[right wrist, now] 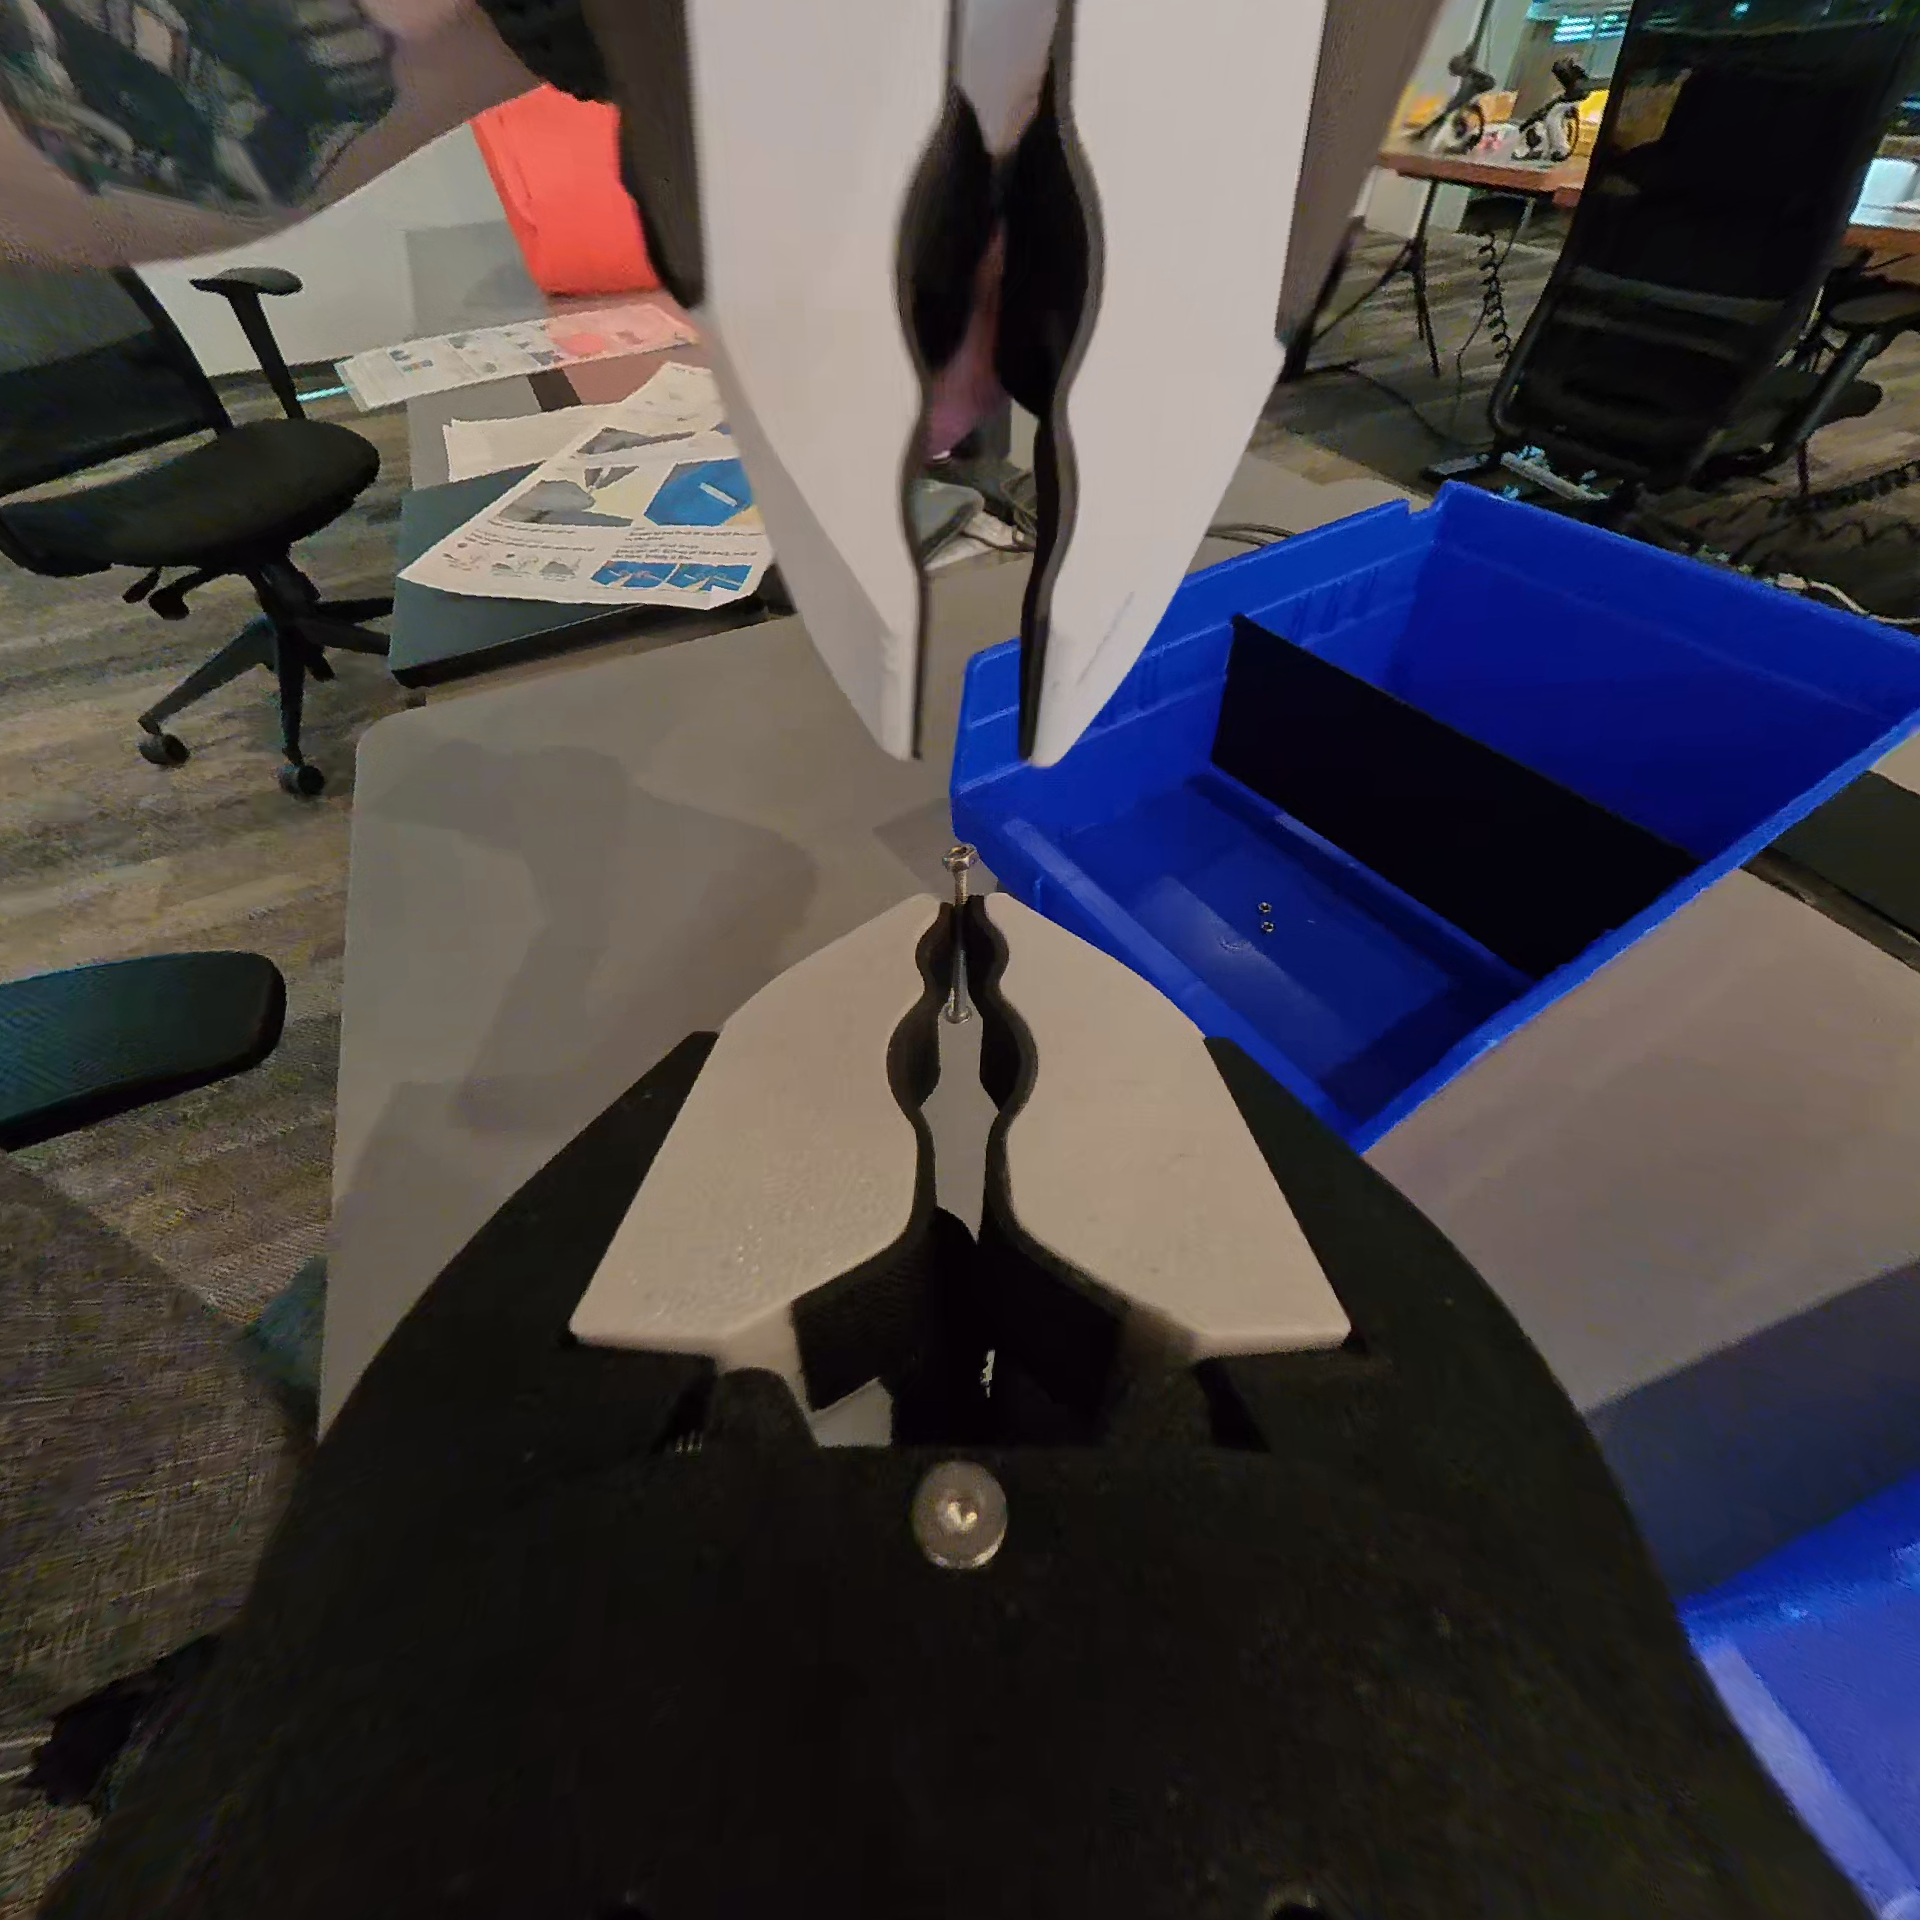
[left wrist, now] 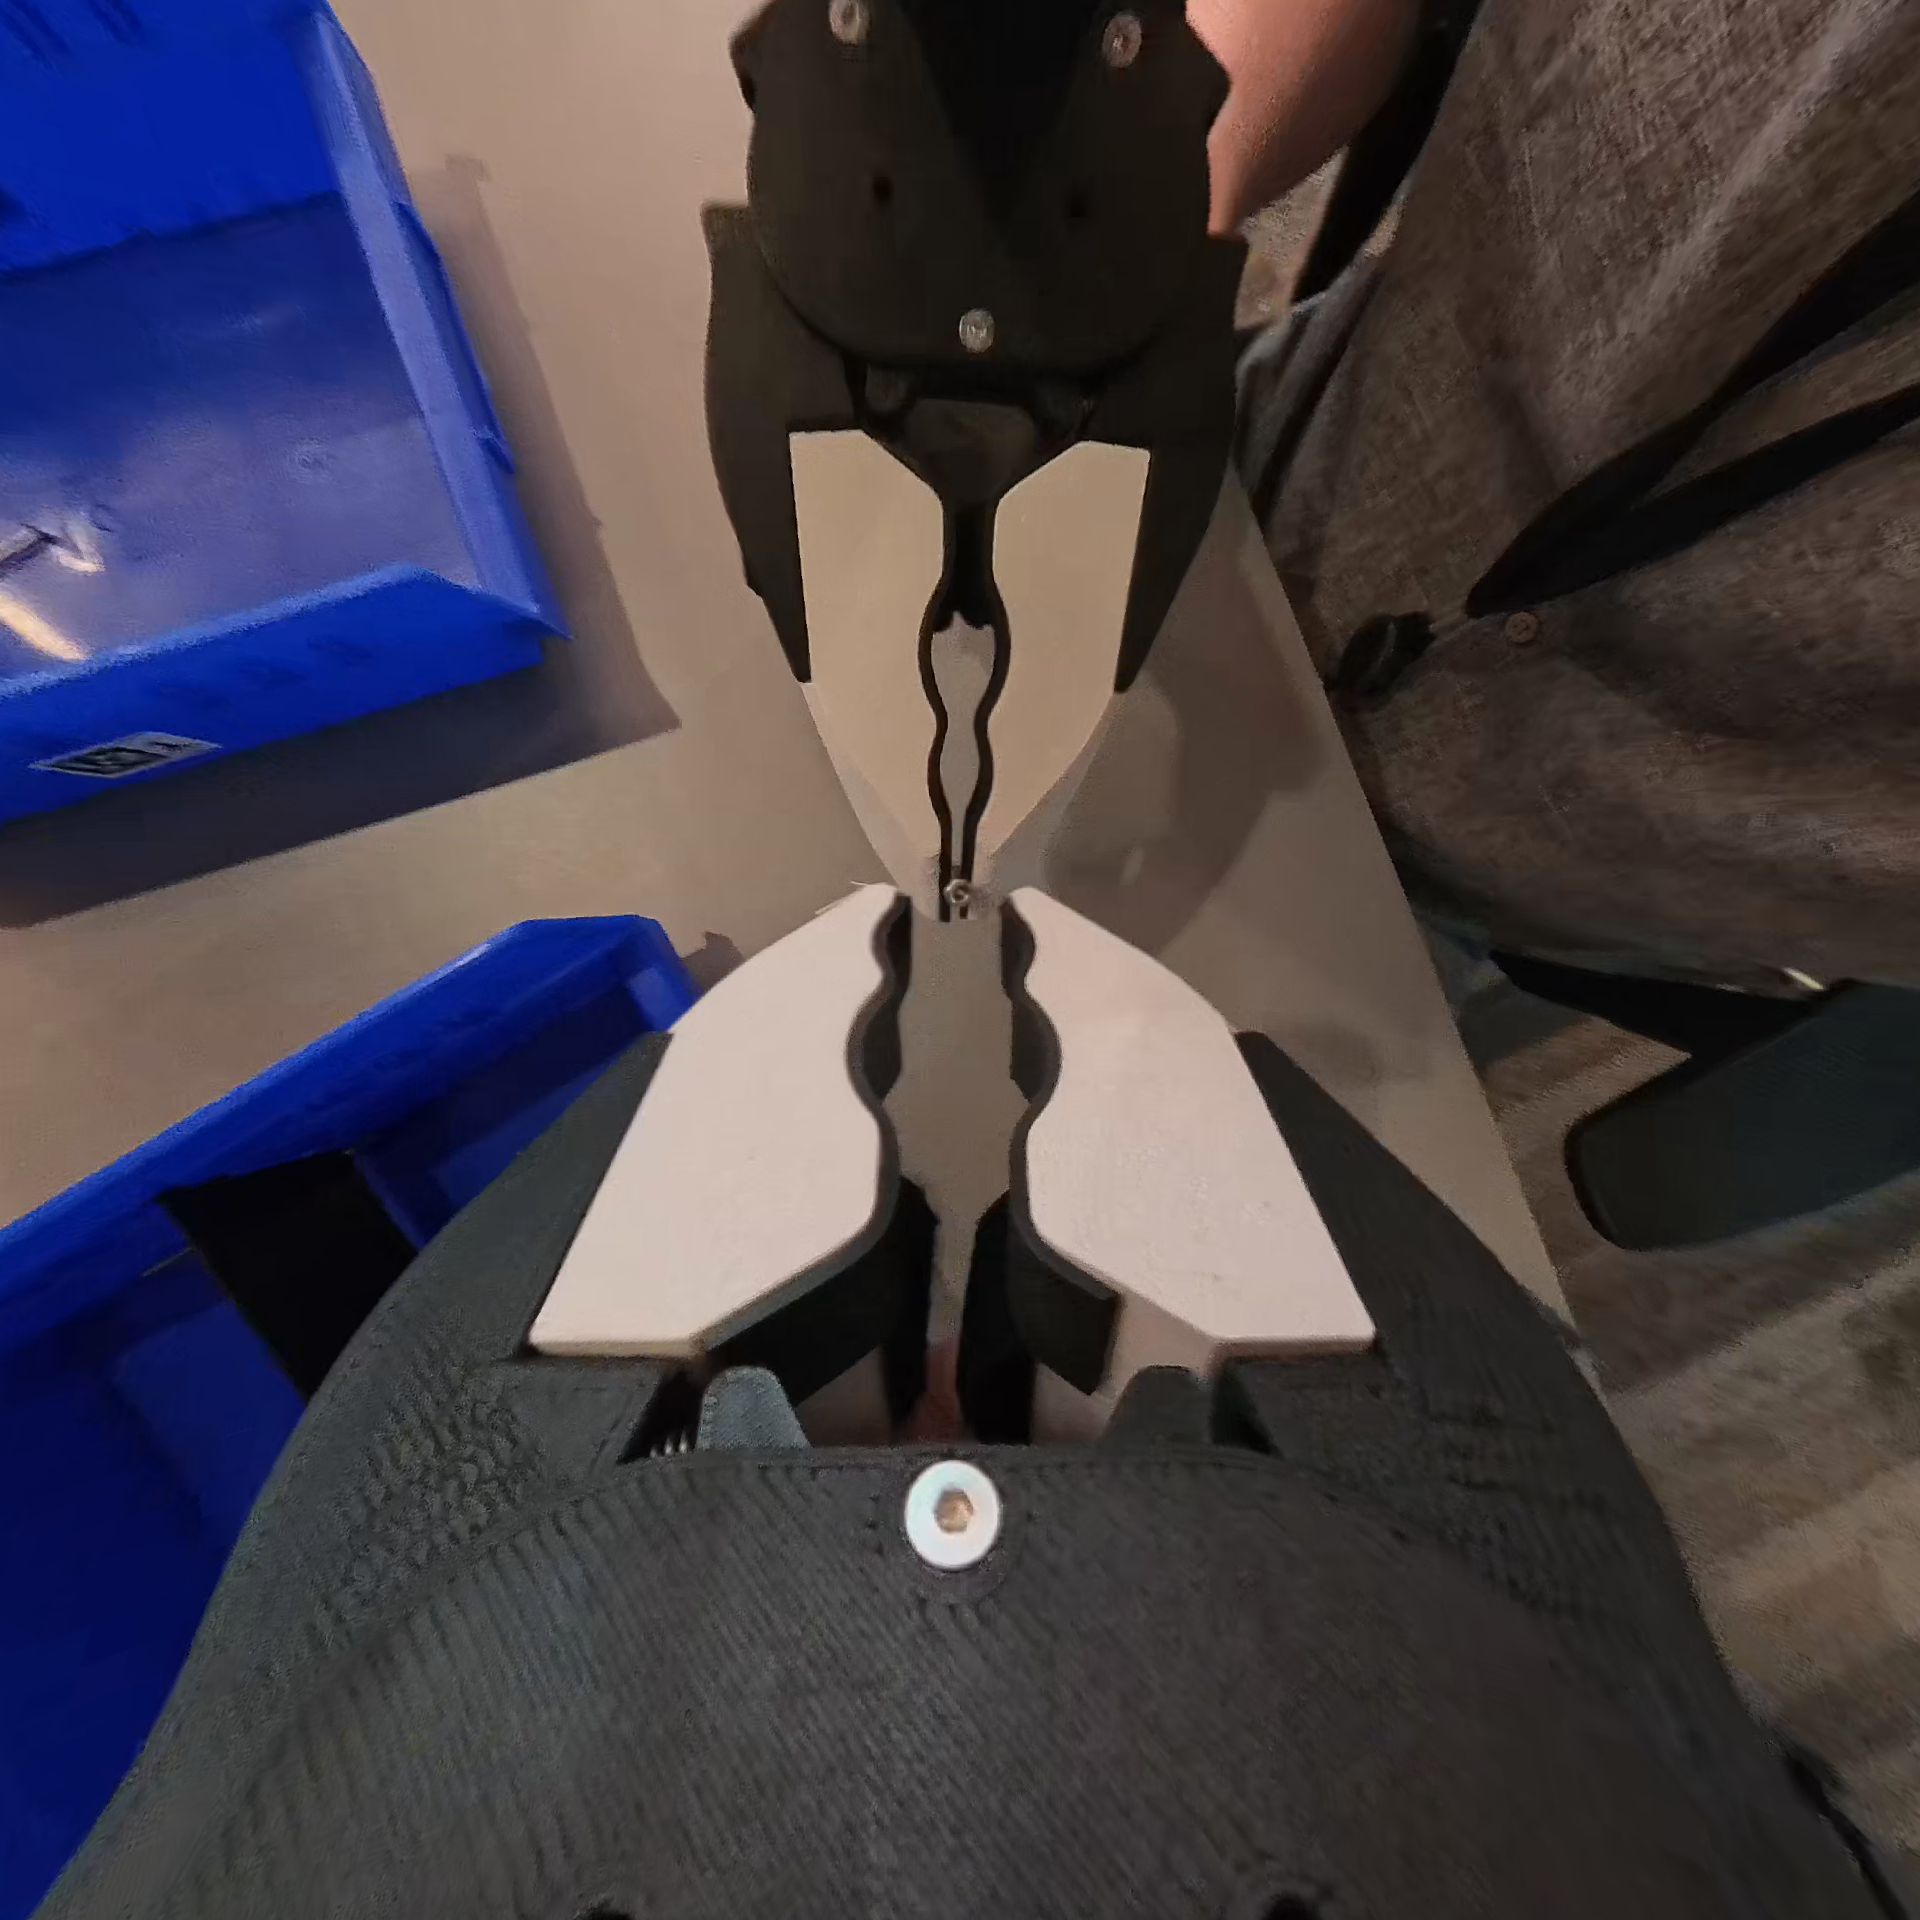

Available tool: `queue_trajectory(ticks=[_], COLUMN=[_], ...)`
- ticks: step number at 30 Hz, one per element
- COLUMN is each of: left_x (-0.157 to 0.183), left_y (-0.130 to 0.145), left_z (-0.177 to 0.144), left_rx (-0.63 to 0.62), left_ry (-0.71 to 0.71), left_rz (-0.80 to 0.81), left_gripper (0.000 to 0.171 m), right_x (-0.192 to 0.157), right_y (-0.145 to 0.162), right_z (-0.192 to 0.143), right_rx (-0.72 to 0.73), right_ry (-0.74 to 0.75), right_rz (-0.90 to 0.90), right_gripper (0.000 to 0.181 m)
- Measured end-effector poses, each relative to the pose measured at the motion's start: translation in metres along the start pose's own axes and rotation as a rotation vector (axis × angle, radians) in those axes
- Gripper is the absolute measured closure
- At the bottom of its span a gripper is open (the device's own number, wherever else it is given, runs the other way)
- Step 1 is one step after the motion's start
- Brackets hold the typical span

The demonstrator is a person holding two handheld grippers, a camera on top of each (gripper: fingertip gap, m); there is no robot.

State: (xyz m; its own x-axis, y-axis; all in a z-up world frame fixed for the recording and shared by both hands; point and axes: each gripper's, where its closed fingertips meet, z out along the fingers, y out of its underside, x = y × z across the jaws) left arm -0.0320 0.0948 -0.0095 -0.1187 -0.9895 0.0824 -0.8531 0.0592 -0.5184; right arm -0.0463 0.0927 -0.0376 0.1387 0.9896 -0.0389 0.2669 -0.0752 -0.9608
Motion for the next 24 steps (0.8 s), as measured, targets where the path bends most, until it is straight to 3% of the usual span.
queue_trajectory(ticks=[2, 7, 24], left_x=[0.0, -0.008, -0.008], left_y=[-0.004, 0.0, 0.007], left_z=[-0.003, -0.001, 0.017], left_rx=[0.02, -0.01, -0.069], left_ry=[-0.068, -0.268, -0.319], left_rz=[0.019, 0.101, 0.145], left_gripper=[0.147, 0.149, 0.156], right_x=[0.001, 0.005, 0.007], right_y=[-0.001, -0.002, 0.001], right_z=[-0.001, -0.003, -0.001], right_rx=[0.009, 0.018, -0.012], right_ry=[-0.011, -0.021, 0.015], right_rz=[0.025, 0.067, 0.069], right_gripper=[0.179, 0.179, 0.179])
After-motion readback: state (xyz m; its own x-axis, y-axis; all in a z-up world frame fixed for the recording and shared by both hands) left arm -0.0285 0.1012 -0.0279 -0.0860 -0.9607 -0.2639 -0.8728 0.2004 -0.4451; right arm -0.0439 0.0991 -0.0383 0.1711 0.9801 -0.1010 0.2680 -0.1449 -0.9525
